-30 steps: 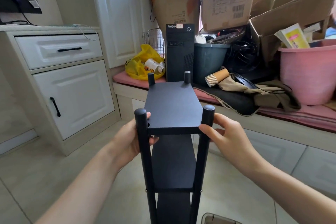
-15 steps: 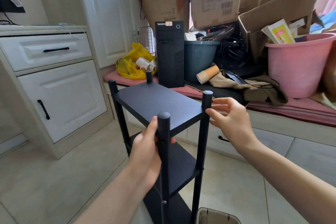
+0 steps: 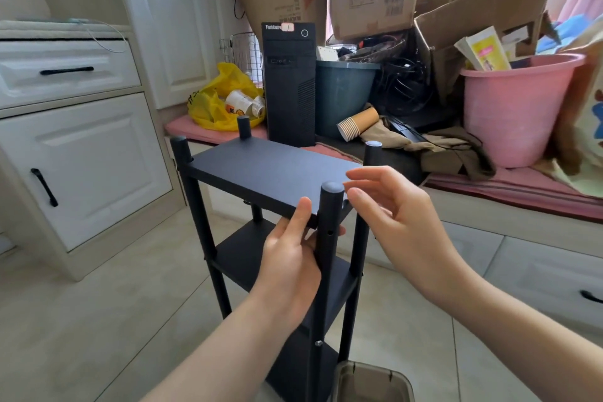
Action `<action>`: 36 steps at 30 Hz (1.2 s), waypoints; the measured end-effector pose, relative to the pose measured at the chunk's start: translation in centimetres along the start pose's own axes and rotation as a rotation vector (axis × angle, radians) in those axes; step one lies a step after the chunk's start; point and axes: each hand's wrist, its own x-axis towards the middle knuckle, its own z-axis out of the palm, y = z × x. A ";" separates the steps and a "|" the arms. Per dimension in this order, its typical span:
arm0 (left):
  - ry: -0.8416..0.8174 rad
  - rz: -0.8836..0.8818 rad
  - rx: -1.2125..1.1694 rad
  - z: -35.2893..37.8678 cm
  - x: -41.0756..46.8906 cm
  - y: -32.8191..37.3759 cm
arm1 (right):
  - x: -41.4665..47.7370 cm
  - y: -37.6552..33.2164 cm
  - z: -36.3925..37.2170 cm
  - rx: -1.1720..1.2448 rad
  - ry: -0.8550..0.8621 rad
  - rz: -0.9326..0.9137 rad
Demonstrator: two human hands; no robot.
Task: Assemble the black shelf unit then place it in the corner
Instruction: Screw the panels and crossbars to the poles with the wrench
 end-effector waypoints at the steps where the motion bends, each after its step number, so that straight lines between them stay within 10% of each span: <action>1: -0.009 -0.007 0.016 0.0 0.1 0.0 | -0.2 -0.1 0.0 0.031 -0.022 0.012; 36: -0.185 -0.035 0.166 -1.8 0.0 0.1 | -0.2 -0.7 -0.2 -0.111 -0.256 -0.035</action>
